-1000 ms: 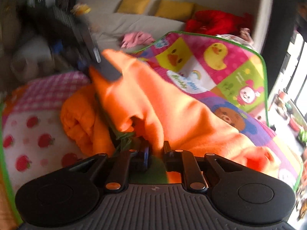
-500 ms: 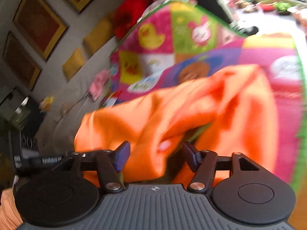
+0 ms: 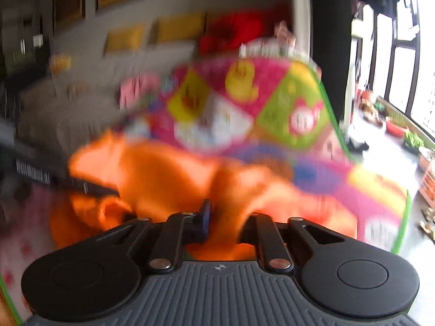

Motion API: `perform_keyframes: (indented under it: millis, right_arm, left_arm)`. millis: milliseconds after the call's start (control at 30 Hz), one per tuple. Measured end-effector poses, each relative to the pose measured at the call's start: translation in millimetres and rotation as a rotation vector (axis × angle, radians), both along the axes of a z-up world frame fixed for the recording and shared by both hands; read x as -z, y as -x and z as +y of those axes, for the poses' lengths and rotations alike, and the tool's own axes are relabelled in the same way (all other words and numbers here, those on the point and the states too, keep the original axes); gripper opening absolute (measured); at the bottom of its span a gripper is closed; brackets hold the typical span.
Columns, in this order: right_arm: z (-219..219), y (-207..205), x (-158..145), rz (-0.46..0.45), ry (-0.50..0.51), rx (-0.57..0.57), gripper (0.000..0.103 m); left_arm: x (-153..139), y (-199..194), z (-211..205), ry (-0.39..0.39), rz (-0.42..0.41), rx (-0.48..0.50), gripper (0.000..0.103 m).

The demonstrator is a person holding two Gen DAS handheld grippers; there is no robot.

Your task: Fold clothes

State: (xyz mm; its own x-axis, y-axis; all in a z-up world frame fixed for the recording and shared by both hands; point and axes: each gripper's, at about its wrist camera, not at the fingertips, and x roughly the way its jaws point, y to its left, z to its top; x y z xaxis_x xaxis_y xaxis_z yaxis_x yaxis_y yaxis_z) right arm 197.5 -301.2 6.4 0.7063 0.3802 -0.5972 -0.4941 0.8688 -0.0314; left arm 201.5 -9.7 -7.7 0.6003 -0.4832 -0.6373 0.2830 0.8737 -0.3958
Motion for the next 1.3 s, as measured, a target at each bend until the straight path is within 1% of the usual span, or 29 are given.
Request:
perform_keyframes:
  millis: [33, 67, 133, 167, 267, 300, 367, 400, 500, 567, 600, 633, 700, 733, 767, 800, 900, 967, 1033, 1100, 1133, 1200, 1233, 1300]
  right_arm:
    - [1, 8, 10, -0.007, 0.056, 0.004, 0.036]
    - [0, 16, 16, -0.023, 0.093, 0.009, 0.039]
    - [-1, 30, 8, -0.072, 0.102, -0.004, 0.048]
    - [-2, 38, 2, -0.100, 0.100, -0.014, 0.049]
    - [-2, 60, -15, -0.181, 0.096, -0.043, 0.060]
    - [0, 67, -20, -0.199, 0.096, -0.071, 0.064]
    - [13, 76, -20, -0.204, 0.113, -0.137, 0.065]
    - [20, 77, -16, -0.200, 0.130, -0.156, 0.065]
    - [42, 70, 4, -0.176, 0.194, -0.188, 0.065]
    - [52, 61, 19, -0.162, 0.262, -0.195, 0.065]
    - [58, 58, 24, -0.179, 0.311, -0.197, 0.065]
    - [61, 57, 26, -0.218, 0.368, -0.192, 0.065]
    - [67, 60, 26, -0.361, 0.509, -0.155, 0.065]
    - [68, 62, 26, -0.416, 0.563, -0.143, 0.065]
    - [67, 64, 25, -0.453, 0.601, -0.141, 0.065]
    - [65, 66, 27, -0.457, 0.621, -0.142, 0.065]
    - [59, 74, 39, -0.394, 0.640, -0.153, 0.065]
    - [52, 79, 50, -0.379, 0.667, -0.142, 0.065]
    - [42, 81, 54, -0.360, 0.660, -0.098, 0.069]
    - [30, 78, 50, -0.347, 0.638, -0.031, 0.074]
    - [24, 77, 47, -0.340, 0.626, 0.001, 0.075]
    - [7, 73, 36, -0.312, 0.580, 0.066, 0.077]
    - [-4, 72, 30, -0.292, 0.538, 0.097, 0.078]
    - [-26, 72, 14, -0.248, 0.401, 0.155, 0.082]
  left_arm:
    - [9, 3, -2, -0.028, 0.013, -0.002, 0.025]
    - [16, 5, -2, -0.036, 0.031, -0.007, 0.026]
    - [22, 6, 3, -0.016, 0.048, -0.014, 0.026]
    - [23, 6, 5, -0.006, 0.050, -0.018, 0.027]
    - [18, 6, 7, -0.007, 0.040, -0.023, 0.027]
    - [17, 6, 6, -0.009, 0.037, -0.023, 0.027]
    - [17, 5, 5, -0.010, 0.038, -0.026, 0.027]
    - [18, 4, 5, -0.009, 0.038, -0.028, 0.027]
    - [15, 6, 4, -0.007, 0.039, -0.035, 0.027]
    - [12, 6, 4, -0.008, 0.035, -0.037, 0.027]
    - [9, 6, 5, -0.007, 0.030, -0.037, 0.026]
    - [6, 6, 6, -0.005, 0.025, -0.038, 0.026]
    - [0, 6, 7, -0.005, 0.000, -0.043, 0.026]
    - [-2, 6, 7, -0.003, -0.010, -0.044, 0.026]
    - [-3, 5, 7, 0.000, -0.018, -0.045, 0.026]
    - [-3, 5, 7, 0.007, -0.017, -0.044, 0.026]
    - [7, 7, 5, -0.003, 0.002, -0.041, 0.026]
    - [16, 10, 5, -0.009, 0.024, -0.034, 0.027]
    - [23, 14, 7, -0.007, 0.036, -0.031, 0.029]
    - [25, 18, 10, -0.004, 0.036, -0.034, 0.030]
    - [25, 19, 12, -0.001, 0.035, -0.037, 0.030]
    - [26, 21, 16, 0.009, 0.038, -0.045, 0.032]
    - [26, 22, 18, 0.013, 0.039, -0.046, 0.033]
    - [26, 24, 20, 0.021, 0.039, -0.047, 0.034]
